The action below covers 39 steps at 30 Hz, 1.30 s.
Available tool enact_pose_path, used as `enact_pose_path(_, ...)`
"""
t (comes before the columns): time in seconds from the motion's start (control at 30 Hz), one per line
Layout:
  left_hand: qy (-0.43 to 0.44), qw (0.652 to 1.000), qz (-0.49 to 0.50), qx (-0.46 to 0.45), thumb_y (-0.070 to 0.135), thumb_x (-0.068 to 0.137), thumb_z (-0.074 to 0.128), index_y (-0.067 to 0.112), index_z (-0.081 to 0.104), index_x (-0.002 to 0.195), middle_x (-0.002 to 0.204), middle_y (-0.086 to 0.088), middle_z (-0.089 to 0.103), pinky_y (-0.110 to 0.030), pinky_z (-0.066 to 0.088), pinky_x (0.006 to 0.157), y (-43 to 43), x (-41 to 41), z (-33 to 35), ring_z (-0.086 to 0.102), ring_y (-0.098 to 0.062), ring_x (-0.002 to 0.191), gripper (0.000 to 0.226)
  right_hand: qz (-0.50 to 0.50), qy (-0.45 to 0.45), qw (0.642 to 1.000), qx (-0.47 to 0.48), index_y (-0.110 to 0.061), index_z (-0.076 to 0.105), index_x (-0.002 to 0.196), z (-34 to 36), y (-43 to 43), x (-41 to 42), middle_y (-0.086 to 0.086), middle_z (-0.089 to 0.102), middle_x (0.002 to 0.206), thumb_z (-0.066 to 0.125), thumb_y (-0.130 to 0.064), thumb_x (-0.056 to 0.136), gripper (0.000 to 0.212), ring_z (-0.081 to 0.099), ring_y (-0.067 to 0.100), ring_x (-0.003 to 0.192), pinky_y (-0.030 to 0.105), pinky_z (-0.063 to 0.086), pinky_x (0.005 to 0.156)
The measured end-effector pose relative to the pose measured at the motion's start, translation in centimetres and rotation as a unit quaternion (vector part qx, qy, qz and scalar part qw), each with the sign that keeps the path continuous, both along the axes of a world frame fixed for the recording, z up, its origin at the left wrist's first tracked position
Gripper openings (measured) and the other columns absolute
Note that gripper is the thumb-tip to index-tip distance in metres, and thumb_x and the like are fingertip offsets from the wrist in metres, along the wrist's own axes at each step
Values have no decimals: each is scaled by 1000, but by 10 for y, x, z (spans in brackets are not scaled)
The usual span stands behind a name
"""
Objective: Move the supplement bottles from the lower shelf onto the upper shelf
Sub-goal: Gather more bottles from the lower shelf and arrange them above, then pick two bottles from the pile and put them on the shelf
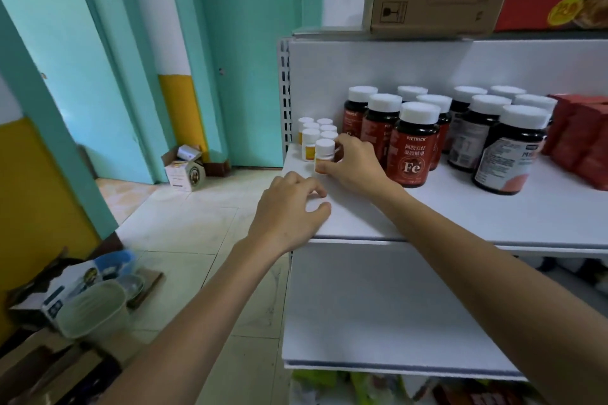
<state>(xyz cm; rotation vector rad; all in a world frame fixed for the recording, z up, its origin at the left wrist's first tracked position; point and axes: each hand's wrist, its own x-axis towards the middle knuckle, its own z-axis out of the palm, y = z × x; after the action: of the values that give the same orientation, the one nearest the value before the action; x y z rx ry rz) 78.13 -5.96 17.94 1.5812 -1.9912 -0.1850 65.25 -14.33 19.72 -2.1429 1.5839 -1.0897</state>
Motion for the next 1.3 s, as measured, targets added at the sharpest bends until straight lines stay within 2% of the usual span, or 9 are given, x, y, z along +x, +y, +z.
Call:
enact_pose_path(0.1,-4,1000,4,-11,35,88,53,23,61,111,116,-1,53,-33,39,92,-1,-1,0,45,-19,111,27,-22,-4,1000,-2,-5,56,108,-2,1,3,10,65,104,73,-25,78,39,56,20,89,26,37,71)
enact_pose_path(0.27,-17,1000,-2,-25,34,89,51,22,61,112,117,-2,54,-32,36,92,2,-1,-2,44,-20,111,27,-42,-9,999,-8,-5,49,101,-1,15,0,5,56,89,74,-32,79,43,54,21,80,31,42,67)
enact_pose_path(0.37,-21,999,-14,-43,30,90,51,22,61,113,116,-2,58,-33,38,92,7,-4,0,47,-20,109,27,-34,1,998,-48,-3,51,109,-2,33,-10,8,59,96,71,-29,81,44,58,23,84,37,49,75)
enact_pose_path(0.5,-69,994,-35,-81,22,90,48,23,61,113,119,-2,57,-33,35,91,21,-26,3,46,-22,110,27,-79,40,991,-96,-10,53,115,-7,59,-45,2,61,104,65,-20,82,36,56,20,90,32,45,72)
enact_pose_path(0.7,-28,980,-183,-79,23,88,54,21,61,111,110,-2,58,-28,35,87,41,-118,8,49,-20,107,25,-184,42,972,-143,-9,56,112,-4,107,-140,2,63,104,62,-16,82,31,57,22,90,28,35,66)
enact_pose_path(0.77,-7,971,-227,-70,21,87,56,20,62,109,107,-1,59,-29,38,87,45,-154,4,51,-19,104,23,-220,43,963,-147,-10,56,112,-3,127,-181,2,63,104,61,-15,81,32,58,23,90,31,38,67)
enact_pose_path(1.03,44,938,-343,-20,13,82,62,13,65,101,99,-6,63,-30,44,85,79,-303,-28,58,-21,96,19,-345,55,933,-84,-9,55,113,-26,218,-350,6,62,105,62,-15,80,34,58,25,91,37,48,72)
enact_pose_path(1.17,45,933,-358,14,13,85,61,10,64,106,106,-8,61,-23,38,85,97,-361,-49,56,-20,99,21,-379,57,923,-31,-7,55,113,-48,255,-419,9,61,106,63,-16,80,34,58,27,95,35,45,76)
enact_pose_path(1.3,50,934,-349,56,14,85,59,13,63,106,107,-6,58,-28,42,87,111,-409,-77,55,-19,100,21,-388,49,920,18,-10,53,117,-74,284,-472,6,59,109,62,-17,83,36,57,24,95,36,47,78)
